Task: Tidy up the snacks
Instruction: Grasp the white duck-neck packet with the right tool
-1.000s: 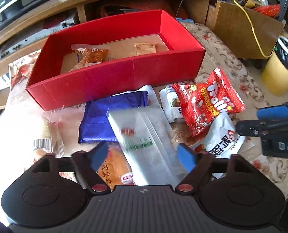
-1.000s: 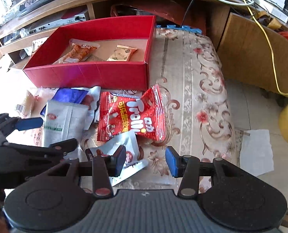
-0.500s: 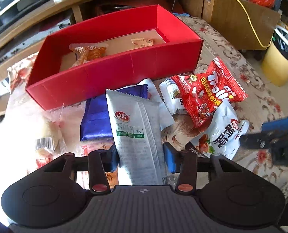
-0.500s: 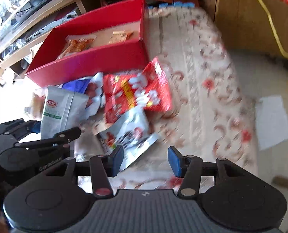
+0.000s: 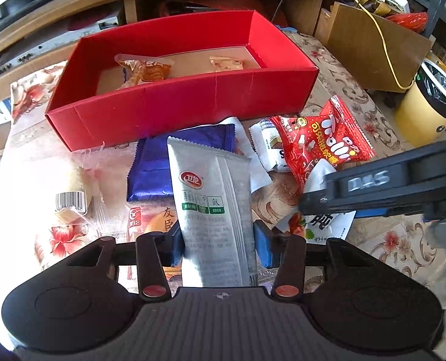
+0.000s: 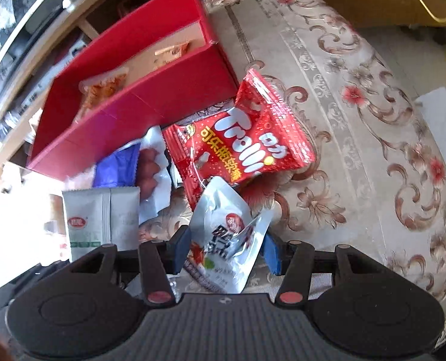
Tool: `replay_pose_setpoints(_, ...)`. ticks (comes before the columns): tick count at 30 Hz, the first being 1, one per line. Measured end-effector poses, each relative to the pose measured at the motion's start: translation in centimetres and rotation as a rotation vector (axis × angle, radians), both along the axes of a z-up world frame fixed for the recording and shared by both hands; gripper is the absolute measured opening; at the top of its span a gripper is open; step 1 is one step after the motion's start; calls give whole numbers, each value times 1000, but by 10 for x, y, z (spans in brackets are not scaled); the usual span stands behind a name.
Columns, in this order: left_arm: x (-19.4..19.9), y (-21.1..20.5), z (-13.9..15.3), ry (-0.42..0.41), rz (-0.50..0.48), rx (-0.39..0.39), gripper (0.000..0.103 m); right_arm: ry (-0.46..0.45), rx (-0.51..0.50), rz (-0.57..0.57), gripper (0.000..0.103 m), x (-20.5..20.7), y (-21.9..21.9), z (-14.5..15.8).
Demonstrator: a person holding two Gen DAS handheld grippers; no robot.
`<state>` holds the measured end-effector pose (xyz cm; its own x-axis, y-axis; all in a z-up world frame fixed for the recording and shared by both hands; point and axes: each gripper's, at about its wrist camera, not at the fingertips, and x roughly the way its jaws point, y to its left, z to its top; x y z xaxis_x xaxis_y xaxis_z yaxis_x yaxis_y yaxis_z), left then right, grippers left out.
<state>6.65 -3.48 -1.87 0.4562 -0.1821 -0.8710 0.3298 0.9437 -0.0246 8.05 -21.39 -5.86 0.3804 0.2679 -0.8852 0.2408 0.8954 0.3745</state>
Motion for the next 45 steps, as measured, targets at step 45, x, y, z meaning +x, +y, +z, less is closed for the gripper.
replay_pose_setpoints(45, -16, -2, 8, 66, -109, -113, 85, -177, -454, 850, 62, -26, 14, 31)
